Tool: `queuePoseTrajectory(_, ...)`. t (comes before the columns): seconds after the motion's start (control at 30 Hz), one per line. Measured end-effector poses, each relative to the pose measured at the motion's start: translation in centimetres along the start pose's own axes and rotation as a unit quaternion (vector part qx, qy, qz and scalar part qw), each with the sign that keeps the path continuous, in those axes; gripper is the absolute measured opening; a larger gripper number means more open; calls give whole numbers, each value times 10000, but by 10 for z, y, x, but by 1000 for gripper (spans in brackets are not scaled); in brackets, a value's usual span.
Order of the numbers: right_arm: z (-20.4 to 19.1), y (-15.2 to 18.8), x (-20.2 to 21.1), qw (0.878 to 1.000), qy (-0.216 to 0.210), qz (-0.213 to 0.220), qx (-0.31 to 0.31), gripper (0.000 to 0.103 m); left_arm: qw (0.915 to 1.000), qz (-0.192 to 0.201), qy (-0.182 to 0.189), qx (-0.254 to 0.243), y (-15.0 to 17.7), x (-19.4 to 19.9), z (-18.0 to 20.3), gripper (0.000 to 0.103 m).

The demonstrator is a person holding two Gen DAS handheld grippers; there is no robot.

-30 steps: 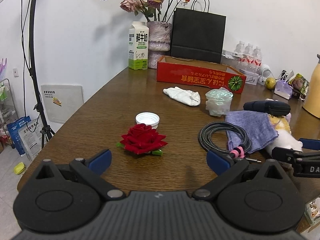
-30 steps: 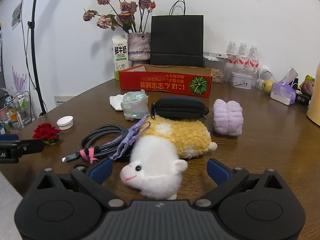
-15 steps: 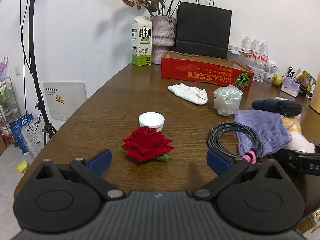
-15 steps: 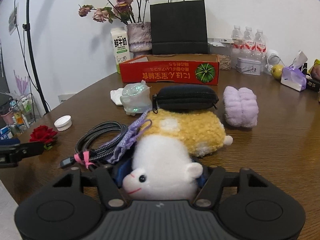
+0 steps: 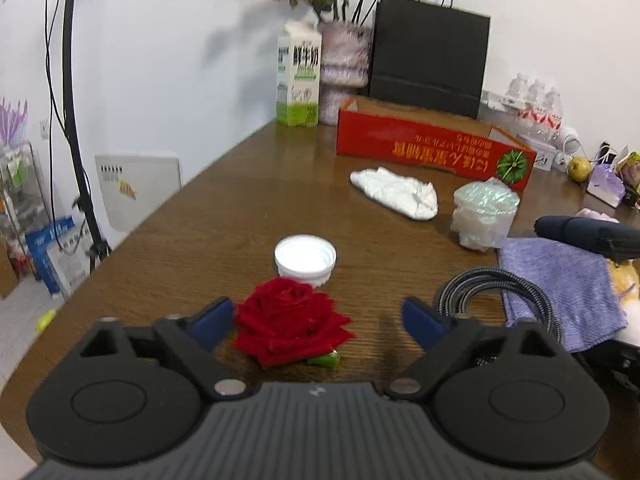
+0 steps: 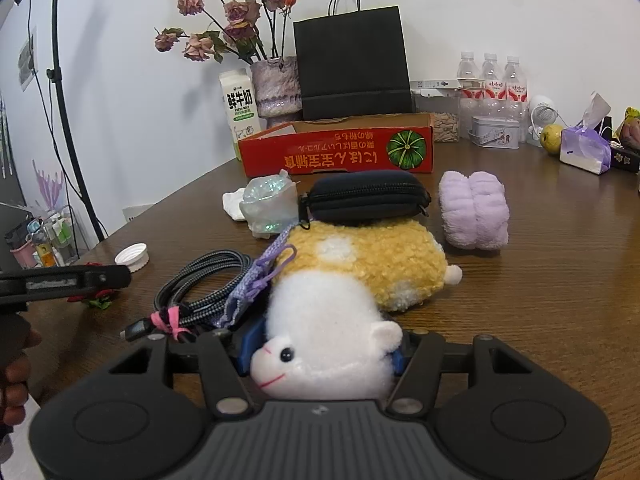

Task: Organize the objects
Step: 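Grasp the red rose with the left tool while the right tool grasps the white plush sheep, then lower the rose into the red cardboard box with the left tool while the right tool releases the sheep there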

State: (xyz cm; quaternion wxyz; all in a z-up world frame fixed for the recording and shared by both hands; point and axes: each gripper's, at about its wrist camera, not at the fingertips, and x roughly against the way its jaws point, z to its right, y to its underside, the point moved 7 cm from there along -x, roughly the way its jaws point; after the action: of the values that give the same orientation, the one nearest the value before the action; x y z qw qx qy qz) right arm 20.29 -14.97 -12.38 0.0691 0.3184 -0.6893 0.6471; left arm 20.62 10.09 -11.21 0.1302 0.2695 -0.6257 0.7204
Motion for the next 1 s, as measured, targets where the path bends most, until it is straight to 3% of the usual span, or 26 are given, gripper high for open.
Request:
queuePoseTrajectory(0.1,0,1,1,10000,-8,15,-1,57,10000,62,-38,3,0,-2,0,50)
queuePoseTrajectory(0.23,1,2,2,10000,-42,46,-7,57,9999,148,0,-37,1,2,4,41)
queuePoseTrajectory(1.0,11,5,50,9977,-328,594,-4,50,9965,713,281,-341,-10,69,34,38)
